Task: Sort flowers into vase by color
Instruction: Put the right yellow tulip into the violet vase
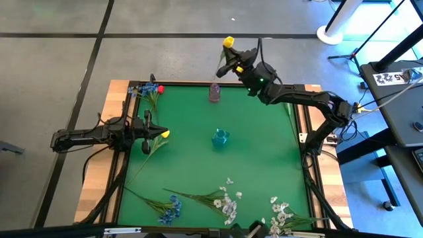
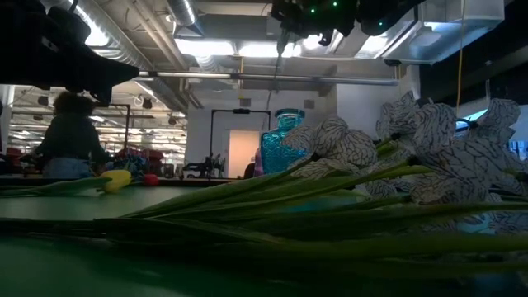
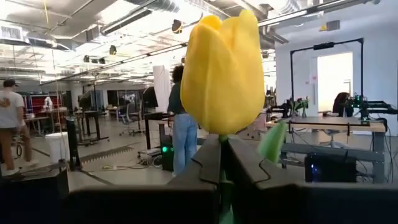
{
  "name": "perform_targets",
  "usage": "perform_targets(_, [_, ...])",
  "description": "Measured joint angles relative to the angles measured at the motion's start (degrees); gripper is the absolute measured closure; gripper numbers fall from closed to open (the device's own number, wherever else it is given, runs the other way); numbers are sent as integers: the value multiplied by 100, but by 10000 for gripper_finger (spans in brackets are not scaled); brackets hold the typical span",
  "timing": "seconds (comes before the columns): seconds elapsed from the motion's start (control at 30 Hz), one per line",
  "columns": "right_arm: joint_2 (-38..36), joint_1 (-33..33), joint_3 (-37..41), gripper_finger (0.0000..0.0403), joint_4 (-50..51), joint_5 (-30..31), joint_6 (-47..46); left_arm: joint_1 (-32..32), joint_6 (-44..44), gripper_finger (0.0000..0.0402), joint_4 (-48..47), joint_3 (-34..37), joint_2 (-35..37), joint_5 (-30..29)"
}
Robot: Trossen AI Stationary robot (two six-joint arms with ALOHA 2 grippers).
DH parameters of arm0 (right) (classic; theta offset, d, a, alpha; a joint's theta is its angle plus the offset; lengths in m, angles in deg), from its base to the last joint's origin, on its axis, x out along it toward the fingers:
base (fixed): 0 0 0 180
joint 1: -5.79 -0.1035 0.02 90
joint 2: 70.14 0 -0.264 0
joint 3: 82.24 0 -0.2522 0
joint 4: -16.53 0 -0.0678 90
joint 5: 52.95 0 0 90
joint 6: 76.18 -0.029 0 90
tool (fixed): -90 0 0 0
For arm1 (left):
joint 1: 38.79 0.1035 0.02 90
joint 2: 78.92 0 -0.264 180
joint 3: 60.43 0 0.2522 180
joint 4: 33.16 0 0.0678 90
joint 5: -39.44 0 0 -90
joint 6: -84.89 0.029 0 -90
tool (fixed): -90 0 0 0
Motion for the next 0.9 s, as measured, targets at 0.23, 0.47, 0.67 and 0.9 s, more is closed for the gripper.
perform_targets(0.23, [47, 0, 2, 391, 394, 36, 37, 0, 0, 401, 0, 0, 0, 0])
perform_targets(0.47, [43, 0, 0, 391, 710, 67, 134, 0, 1, 401, 0, 0, 0, 0])
perform_targets(0.67, [45, 0, 0, 391, 1289, 58, 115, 0, 0, 401, 1, 0, 0, -1])
perform_targets(0.9, [45, 0, 0, 379, 2206, -287, -224, 0, -1, 401, 0, 0, 0, -2])
